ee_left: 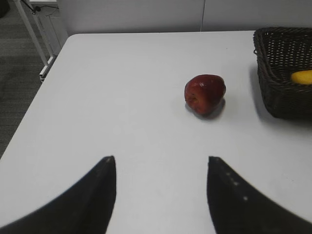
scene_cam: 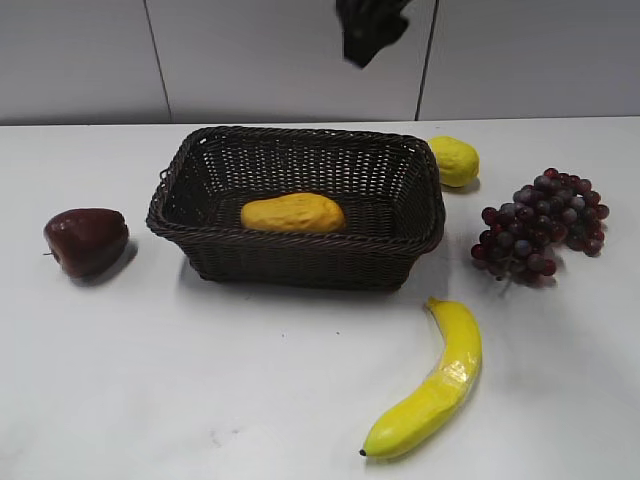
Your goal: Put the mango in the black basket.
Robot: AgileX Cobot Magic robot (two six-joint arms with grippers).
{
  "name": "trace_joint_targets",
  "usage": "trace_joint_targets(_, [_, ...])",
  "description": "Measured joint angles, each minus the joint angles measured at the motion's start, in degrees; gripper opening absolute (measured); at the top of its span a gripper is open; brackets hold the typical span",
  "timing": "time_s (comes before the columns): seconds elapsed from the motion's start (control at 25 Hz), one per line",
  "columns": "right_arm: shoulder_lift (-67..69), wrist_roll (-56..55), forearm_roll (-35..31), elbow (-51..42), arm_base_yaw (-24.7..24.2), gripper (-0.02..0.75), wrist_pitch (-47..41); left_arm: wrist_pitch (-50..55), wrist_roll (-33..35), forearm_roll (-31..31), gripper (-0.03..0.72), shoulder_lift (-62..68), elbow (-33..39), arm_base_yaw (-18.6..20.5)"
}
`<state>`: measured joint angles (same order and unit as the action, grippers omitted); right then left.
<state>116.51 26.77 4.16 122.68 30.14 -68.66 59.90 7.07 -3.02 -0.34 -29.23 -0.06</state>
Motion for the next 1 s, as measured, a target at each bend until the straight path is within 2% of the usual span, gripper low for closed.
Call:
trace_joint_targets(0.24, [-7.46,-20.1,-1.42,-2.06,-12.35,0.595,-0.65,0.0,0.0,0.0,0.45,0.0,0.0,0.0])
trace_joint_targets(0.36, [-12.03,-22.57,-4.16,-6.86,-19.07,0.595,-0.65,0.0,0.0,0.0,0.45,0.0,0.0,0.0])
trace_joint_targets(0.56, [-23.26,-23.12,-4.82,-21.57,-26.04,0.594,-0.8,0.0,0.0,0.0,0.45,0.0,0.0,0.0])
trace_joint_targets(0.8, [-38.96,-23.3,-5.58,-48.22,-27.45,0.594,-0.38,0.0,0.0,0.0,0.45,0.0,0.0,0.0])
trace_joint_targets(1.0, [-52.32,-23.3,-6.99,-68.88,-27.45,0.594,6.43,0.0,0.0,0.0,0.45,0.0,0.0,0.0])
